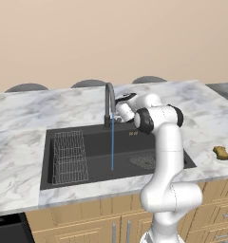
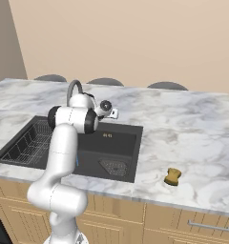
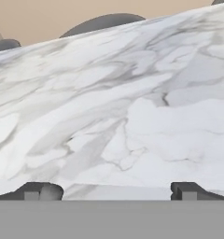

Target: Soak the sponge with water for a few seconds and then drop it inside the sink.

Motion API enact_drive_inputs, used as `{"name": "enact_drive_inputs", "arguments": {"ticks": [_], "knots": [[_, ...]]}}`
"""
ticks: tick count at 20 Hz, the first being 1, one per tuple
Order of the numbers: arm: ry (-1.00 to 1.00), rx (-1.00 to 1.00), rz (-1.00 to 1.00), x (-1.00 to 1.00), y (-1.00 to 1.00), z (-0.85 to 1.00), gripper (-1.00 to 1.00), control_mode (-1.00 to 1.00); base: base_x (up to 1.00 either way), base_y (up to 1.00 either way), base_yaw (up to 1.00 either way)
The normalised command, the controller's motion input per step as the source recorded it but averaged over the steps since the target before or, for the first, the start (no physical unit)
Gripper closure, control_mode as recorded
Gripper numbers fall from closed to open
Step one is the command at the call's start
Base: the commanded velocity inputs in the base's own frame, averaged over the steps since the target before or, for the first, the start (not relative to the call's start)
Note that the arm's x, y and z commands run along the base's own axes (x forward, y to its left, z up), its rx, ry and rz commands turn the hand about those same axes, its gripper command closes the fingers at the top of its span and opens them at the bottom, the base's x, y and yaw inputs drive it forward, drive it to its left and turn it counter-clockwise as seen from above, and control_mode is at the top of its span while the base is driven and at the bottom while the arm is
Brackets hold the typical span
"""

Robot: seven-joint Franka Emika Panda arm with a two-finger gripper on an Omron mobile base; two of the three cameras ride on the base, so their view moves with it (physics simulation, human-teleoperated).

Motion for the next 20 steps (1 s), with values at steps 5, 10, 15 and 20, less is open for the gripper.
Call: {"name": "enact_drive_inputs", "arguments": {"ticks": [5,10,15,20], "knots": [[0.00,0.00,0.00,0.00,-1.00,-0.58,-1.00,-1.00,0.00,0.00,0.00],[0.01,0.00,0.00,0.00,-1.00,-0.63,-1.00,-1.00,0.00,0.00,0.00],[0.02,0.00,0.00,0.00,-0.68,-0.04,-1.00,-1.00,0.00,0.00,0.00],[0.08,0.00,0.00,0.00,-0.56,0.50,-1.00,-1.00,0.00,0.00,0.00]]}}
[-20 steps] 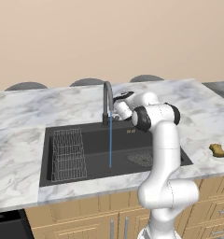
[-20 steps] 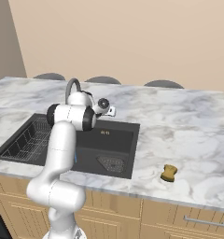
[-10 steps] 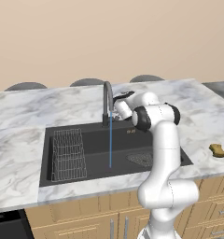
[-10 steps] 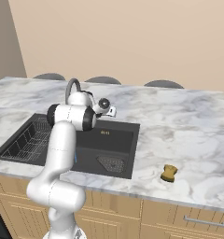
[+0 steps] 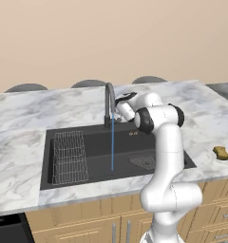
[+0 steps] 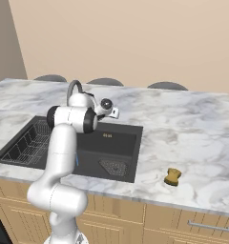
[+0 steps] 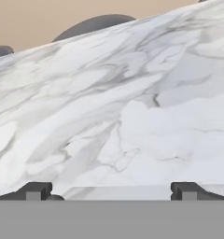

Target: Soak the sponge with water for a few seconds and then drop it inside the sink.

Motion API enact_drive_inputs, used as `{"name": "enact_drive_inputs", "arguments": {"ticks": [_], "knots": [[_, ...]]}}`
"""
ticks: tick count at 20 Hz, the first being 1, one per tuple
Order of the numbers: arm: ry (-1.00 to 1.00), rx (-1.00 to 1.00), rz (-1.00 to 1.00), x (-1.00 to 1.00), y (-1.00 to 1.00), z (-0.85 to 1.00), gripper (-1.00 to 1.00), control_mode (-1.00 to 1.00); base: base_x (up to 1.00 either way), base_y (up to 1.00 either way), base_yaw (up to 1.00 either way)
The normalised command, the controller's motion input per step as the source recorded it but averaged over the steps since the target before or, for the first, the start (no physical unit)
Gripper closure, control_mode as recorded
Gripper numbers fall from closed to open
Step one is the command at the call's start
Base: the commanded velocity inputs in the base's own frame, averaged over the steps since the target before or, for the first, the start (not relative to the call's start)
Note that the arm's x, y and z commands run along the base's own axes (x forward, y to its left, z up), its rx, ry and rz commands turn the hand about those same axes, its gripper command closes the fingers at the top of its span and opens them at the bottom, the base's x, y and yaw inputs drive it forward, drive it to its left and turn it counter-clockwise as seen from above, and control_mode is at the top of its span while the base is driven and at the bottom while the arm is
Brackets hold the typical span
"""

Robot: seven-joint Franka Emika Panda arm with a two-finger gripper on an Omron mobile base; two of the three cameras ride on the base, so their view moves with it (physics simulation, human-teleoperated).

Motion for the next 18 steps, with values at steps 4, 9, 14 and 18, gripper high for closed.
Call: {"name": "enact_drive_inputs", "arguments": {"ticks": [4,9,14,18], "knots": [[0.08,0.00,0.00,0.00,-0.72,0.69,-1.00,-1.00,0.00,0.00,0.00],[0.03,0.01,0.00,0.06,-0.56,0.70,-1.00,-1.00,0.00,0.00,0.00],[-0.15,0.05,0.00,0.43,-0.29,0.09,-1.00,-1.00,0.00,0.00,0.00],[-0.15,0.04,0.00,0.19,-0.20,0.04,-1.00,-1.00,0.00,0.00,0.00]]}}
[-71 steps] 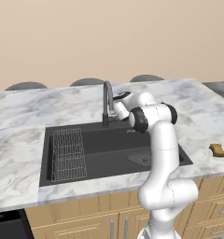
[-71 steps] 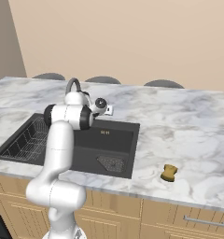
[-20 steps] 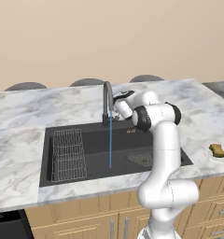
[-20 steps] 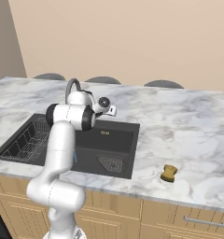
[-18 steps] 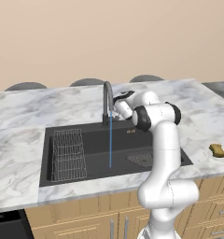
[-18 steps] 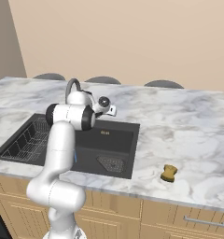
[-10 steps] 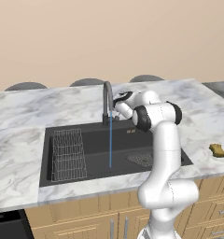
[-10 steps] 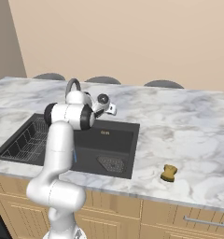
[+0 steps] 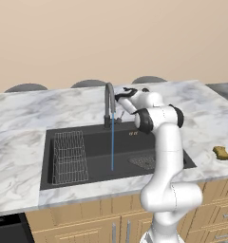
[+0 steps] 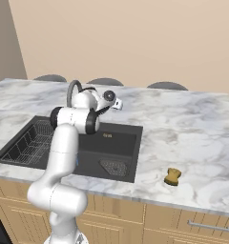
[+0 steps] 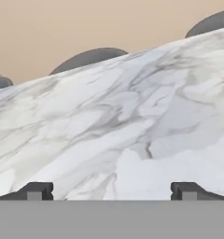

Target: Soak the sponge with water for a few seconds and then drop it inside the sink.

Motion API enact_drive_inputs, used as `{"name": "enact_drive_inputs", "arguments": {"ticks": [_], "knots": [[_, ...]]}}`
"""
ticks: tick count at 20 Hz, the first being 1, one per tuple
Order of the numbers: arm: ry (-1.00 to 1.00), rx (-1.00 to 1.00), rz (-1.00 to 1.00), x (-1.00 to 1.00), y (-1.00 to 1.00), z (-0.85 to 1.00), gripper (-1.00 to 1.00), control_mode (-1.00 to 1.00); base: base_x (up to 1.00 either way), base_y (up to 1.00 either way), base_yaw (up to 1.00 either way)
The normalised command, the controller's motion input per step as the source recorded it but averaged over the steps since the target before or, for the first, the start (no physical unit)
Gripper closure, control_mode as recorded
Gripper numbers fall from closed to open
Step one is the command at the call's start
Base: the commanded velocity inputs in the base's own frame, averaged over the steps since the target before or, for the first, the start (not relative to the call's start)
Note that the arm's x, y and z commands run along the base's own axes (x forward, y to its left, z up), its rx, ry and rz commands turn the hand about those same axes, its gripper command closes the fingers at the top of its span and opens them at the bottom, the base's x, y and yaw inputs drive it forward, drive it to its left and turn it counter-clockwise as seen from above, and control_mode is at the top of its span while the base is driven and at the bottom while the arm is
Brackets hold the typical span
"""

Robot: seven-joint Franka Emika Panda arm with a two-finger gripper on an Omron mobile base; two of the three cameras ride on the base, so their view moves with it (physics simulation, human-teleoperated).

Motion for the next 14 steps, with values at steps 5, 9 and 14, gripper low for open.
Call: {"name": "enact_drive_inputs", "arguments": {"ticks": [5,9,14], "knots": [[0.11,0.03,0.00,-0.09,-0.49,0.45,-1.00,-1.00,0.00,0.00,0.00],[0.27,0.00,0.00,-0.17,-0.67,0.75,-1.00,-1.00,0.00,0.00,0.00],[0.30,0.00,0.00,-0.13,-0.73,0.92,-1.00,-1.00,0.00,0.00,0.00]]}}
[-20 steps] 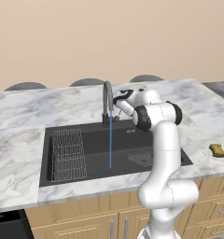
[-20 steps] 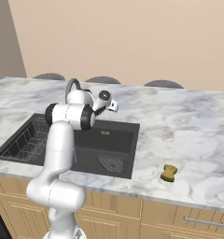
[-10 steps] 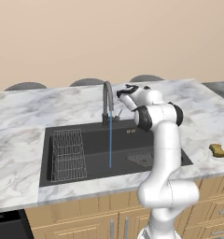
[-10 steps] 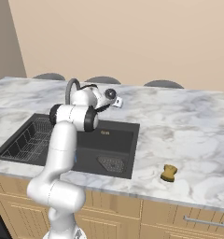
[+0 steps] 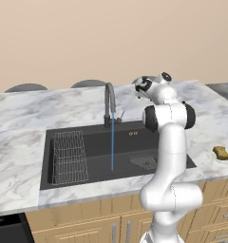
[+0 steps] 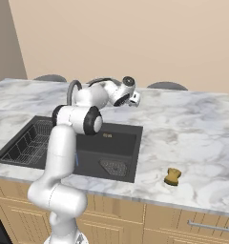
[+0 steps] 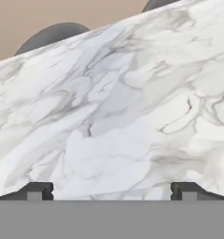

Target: Soak the sponge with water for a few seconds and then drop it inside the sink.

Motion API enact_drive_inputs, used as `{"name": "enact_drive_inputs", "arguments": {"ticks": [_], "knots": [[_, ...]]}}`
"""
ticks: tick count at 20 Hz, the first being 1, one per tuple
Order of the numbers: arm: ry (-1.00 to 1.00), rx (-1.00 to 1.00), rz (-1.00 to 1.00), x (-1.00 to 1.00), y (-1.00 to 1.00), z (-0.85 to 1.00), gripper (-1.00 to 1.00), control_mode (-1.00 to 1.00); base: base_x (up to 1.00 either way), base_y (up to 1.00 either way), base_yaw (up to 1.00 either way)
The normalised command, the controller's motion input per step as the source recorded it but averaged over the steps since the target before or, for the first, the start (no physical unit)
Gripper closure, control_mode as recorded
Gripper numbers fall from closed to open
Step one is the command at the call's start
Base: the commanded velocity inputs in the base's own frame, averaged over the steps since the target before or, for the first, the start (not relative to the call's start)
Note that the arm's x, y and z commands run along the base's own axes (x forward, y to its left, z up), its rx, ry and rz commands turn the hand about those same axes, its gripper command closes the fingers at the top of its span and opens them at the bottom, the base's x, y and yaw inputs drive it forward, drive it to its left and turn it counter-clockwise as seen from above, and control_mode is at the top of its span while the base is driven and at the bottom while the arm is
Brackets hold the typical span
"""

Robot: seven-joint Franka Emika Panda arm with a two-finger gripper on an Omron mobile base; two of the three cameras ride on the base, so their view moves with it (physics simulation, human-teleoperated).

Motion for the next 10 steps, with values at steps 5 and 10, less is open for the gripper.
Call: {"name": "enact_drive_inputs", "arguments": {"ticks": [5,10], "knots": [[0.34,0.00,0.00,-0.19,-0.63,0.91,-1.00,-1.00,0.00,0.00,0.00],[0.38,0.02,0.00,-0.44,-0.67,0.52,-1.00,-1.00,0.00,0.00,0.00]]}}
